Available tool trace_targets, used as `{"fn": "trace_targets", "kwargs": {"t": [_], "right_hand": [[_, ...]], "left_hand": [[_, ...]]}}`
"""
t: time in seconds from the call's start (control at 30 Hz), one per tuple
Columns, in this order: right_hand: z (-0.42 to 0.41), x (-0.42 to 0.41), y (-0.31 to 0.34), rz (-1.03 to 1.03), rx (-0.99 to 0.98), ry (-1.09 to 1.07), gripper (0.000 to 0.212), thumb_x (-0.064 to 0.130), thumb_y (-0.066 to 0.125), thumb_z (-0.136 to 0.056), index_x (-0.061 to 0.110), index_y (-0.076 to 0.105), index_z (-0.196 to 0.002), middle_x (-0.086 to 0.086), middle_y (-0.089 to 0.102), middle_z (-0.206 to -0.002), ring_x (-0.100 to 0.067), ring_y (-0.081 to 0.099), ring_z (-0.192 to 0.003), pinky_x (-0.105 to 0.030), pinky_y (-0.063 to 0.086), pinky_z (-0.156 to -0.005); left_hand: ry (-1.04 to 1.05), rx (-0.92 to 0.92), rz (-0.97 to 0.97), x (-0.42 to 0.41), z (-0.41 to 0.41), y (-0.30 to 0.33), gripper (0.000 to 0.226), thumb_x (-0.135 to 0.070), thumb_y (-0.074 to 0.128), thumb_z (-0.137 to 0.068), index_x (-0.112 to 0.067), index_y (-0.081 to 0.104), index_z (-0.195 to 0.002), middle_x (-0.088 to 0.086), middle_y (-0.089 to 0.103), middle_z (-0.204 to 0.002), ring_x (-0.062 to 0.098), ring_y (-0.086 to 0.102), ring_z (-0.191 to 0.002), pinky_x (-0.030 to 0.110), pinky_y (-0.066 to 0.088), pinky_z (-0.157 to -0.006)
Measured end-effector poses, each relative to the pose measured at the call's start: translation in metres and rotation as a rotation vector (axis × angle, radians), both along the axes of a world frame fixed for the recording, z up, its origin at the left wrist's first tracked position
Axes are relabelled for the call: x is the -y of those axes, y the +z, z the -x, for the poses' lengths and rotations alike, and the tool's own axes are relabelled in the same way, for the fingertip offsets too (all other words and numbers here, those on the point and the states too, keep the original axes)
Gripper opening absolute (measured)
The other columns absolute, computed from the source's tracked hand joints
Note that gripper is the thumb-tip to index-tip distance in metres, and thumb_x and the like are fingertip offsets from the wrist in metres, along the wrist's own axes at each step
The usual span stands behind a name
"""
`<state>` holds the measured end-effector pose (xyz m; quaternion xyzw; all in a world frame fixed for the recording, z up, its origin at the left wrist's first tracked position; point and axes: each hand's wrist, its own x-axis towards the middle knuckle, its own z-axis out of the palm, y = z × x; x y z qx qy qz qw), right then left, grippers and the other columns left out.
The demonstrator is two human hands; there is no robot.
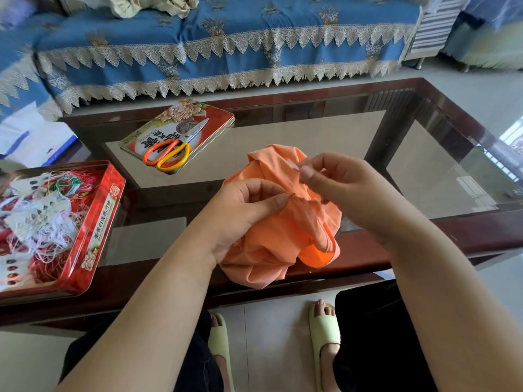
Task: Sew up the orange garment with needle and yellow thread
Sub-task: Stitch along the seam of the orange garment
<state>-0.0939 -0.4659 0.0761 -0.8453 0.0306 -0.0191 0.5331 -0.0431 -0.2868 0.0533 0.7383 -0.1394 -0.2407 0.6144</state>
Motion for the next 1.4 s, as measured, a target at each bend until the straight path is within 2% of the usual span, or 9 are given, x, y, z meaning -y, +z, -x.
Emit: {"fn": "trace_targets", "kwargs": {"t": [0.1, 0.23, 0.3, 0.4, 0.57, 0.73, 1.17, 1.3, 1.4], "right_hand": [[0.003, 0.003, 0.004, 0.065, -0.102, 0.167, 0.041, 0.052, 0.06, -0.075, 0.016, 0.072, -0.091, -0.012, 0.068, -0.094, -0.032, 0.061, -0.092, -0.052, 0.049, -0.09], [0.004, 0.014, 0.006, 0.087, -0.11, 0.211, 0.018, 0.033, 0.069, -0.083, 0.016, 0.073, -0.087, -0.002, 0.07, -0.085, -0.014, 0.063, -0.079, -0.037, 0.051, -0.084], [0.004, 0.017, 0.006, 0.128, -0.079, 0.209, 0.012, 0.029, 0.07, -0.084, 0.018, 0.073, -0.086, 0.002, 0.07, -0.084, -0.014, 0.063, -0.081, -0.037, 0.052, -0.081], [0.004, 0.021, 0.005, 0.22, -0.048, 0.212, 0.014, 0.034, 0.068, -0.082, 0.02, 0.072, -0.085, -0.001, 0.068, -0.084, -0.022, 0.063, -0.08, -0.047, 0.053, -0.079], [0.003, 0.021, 0.002, 0.282, 0.013, 0.198, 0.012, 0.035, 0.066, -0.082, 0.023, 0.069, -0.081, 0.003, 0.067, -0.08, -0.018, 0.061, -0.073, -0.046, 0.052, -0.074], [0.002, 0.022, 0.002, 0.255, 0.029, 0.18, 0.006, 0.031, 0.064, -0.083, 0.028, 0.067, -0.078, 0.009, 0.069, -0.085, -0.009, 0.063, -0.077, -0.039, 0.054, -0.078], [0.002, 0.017, -0.001, 0.313, 0.033, 0.088, 0.006, 0.026, 0.066, -0.088, 0.023, 0.07, -0.085, 0.01, 0.068, -0.084, -0.008, 0.062, -0.076, -0.037, 0.054, -0.076], [0.002, 0.012, -0.003, 0.342, 0.057, 0.015, 0.009, 0.027, 0.065, -0.089, 0.02, 0.071, -0.085, 0.01, 0.066, -0.078, -0.007, 0.06, -0.071, -0.024, 0.051, -0.068], [0.0, 0.004, -0.007, 0.391, 0.085, -0.058, 0.01, 0.026, 0.064, -0.09, 0.02, 0.071, -0.086, 0.013, 0.063, -0.076, -0.004, 0.057, -0.07, -0.015, 0.044, -0.063]], "left_hand": [[0.001, 0.022, -0.004, -0.002, 0.0, 0.0, 0.02, -0.039, 0.072, -0.069, -0.028, 0.077, -0.084, -0.006, 0.074, -0.092, 0.013, 0.068, -0.096, 0.037, 0.052, -0.093], [-0.004, 0.056, -0.043, -0.004, -0.002, 0.0, 0.021, -0.043, 0.073, -0.066, -0.031, 0.078, -0.083, -0.008, 0.074, -0.091, 0.012, 0.067, -0.098, 0.037, 0.051, -0.093], [-0.012, 0.093, -0.098, -0.004, -0.003, 0.0, 0.02, -0.043, 0.072, -0.068, -0.03, 0.076, -0.082, -0.012, 0.074, -0.088, 0.006, 0.066, -0.093, 0.03, 0.051, -0.087], [-0.027, 0.143, -0.178, -0.004, -0.002, 0.002, 0.011, -0.039, 0.071, -0.078, -0.03, 0.074, -0.083, -0.02, 0.071, -0.085, -0.005, 0.063, -0.085, 0.012, 0.047, -0.072], [0.018, 0.175, -0.162, -0.003, -0.001, 0.001, 0.005, -0.032, 0.071, -0.084, -0.028, 0.073, -0.082, -0.019, 0.071, -0.082, -0.007, 0.062, -0.081, 0.004, 0.044, -0.064], [0.06, 0.158, -0.138, -0.002, 0.0, 0.002, 0.007, -0.032, 0.07, -0.085, -0.026, 0.073, -0.083, -0.006, 0.072, -0.088, 0.001, 0.064, -0.083, 0.013, 0.048, -0.07], [0.125, 0.144, -0.134, 0.0, 0.003, 0.0, 0.012, -0.036, 0.068, -0.085, -0.025, 0.073, -0.086, -0.007, 0.072, -0.089, 0.008, 0.065, -0.091, 0.03, 0.051, -0.084], [0.164, 0.189, -0.15, 0.003, 0.003, -0.003, 0.01, -0.036, 0.069, -0.086, -0.027, 0.072, -0.084, -0.007, 0.072, -0.089, 0.007, 0.064, -0.09, 0.026, 0.05, -0.082], [0.201, 0.312, -0.207, 0.005, 0.002, -0.007, 0.009, -0.037, 0.07, -0.086, -0.029, 0.071, -0.081, -0.014, 0.069, -0.078, -0.001, 0.061, -0.078, 0.012, 0.046, -0.067]]}}
